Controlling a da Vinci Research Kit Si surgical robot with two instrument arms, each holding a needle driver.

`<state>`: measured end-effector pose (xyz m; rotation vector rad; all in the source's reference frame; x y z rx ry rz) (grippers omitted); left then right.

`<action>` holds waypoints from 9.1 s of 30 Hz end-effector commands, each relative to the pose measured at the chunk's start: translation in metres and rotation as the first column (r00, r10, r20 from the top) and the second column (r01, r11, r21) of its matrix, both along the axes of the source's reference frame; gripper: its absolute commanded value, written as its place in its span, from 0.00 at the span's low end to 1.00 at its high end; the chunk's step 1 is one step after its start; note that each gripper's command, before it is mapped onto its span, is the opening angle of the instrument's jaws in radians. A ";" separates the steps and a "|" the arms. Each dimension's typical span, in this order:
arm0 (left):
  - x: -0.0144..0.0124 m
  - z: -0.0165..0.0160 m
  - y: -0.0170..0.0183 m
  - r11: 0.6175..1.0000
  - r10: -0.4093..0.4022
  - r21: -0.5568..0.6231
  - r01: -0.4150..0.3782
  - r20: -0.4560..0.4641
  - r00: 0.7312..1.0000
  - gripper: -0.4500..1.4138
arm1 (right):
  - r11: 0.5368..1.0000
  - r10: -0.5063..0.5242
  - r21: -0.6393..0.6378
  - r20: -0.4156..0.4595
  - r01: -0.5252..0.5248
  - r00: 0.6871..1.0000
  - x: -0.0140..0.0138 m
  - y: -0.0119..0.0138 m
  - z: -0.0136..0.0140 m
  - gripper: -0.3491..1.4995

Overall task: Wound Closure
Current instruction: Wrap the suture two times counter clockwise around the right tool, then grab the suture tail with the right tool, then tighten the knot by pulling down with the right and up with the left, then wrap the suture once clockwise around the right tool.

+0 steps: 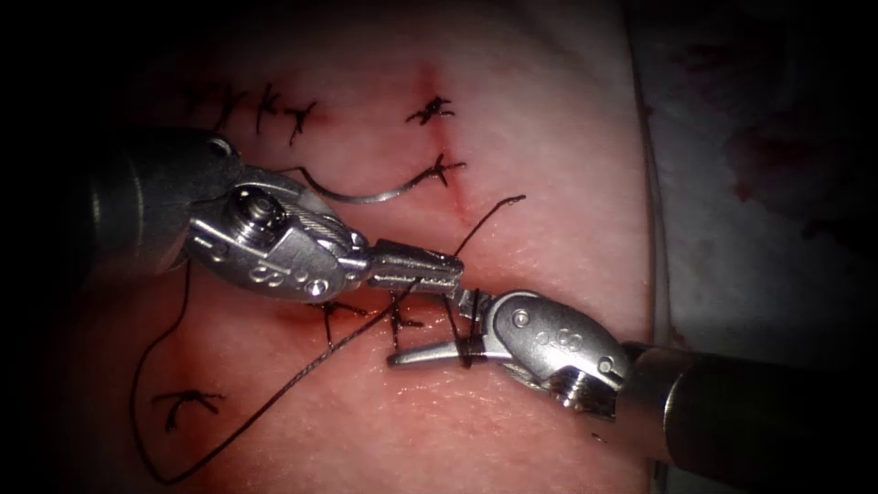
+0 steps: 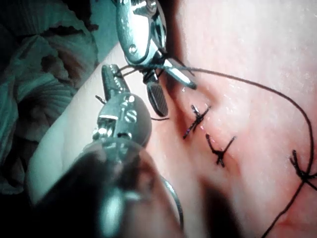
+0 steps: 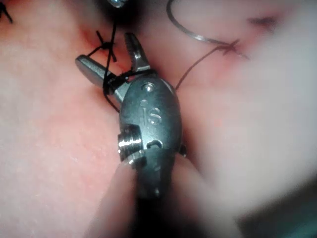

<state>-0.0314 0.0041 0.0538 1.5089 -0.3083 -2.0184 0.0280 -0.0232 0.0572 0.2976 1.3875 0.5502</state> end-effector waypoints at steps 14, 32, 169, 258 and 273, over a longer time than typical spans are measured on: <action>0.0003 0.0095 0.0008 0.985 0.076 0.152 -0.083 0.052 0.996 0.00 | 0.994 -0.098 -0.078 -0.311 0.077 0.945 0.0005 -0.0007 0.0000 0.00; 0.0039 0.0155 -0.0033 0.989 -0.003 0.146 0.002 0.005 1.000 0.00 | 0.853 0.521 0.281 -0.404 -0.439 0.752 -0.0024 0.0016 -0.0004 0.26; 0.0003 0.0232 0.0250 0.886 -0.453 0.015 0.463 -0.184 0.873 0.00 | 0.708 0.640 0.036 0.389 -0.705 0.662 -0.0006 -0.0117 -0.0025 0.00; 0.0032 0.0021 -0.0041 0.853 -0.041 0.510 -0.111 0.277 0.960 0.00 | 0.980 0.119 0.181 -0.202 -0.082 0.972 0.0056 0.0081 0.0001 0.00; 0.0037 0.0080 -0.0029 0.840 -0.055 0.532 -0.111 0.286 0.957 0.00 | 0.911 0.139 0.405 -0.487 0.081 0.862 0.0023 0.0087 -0.0017 0.00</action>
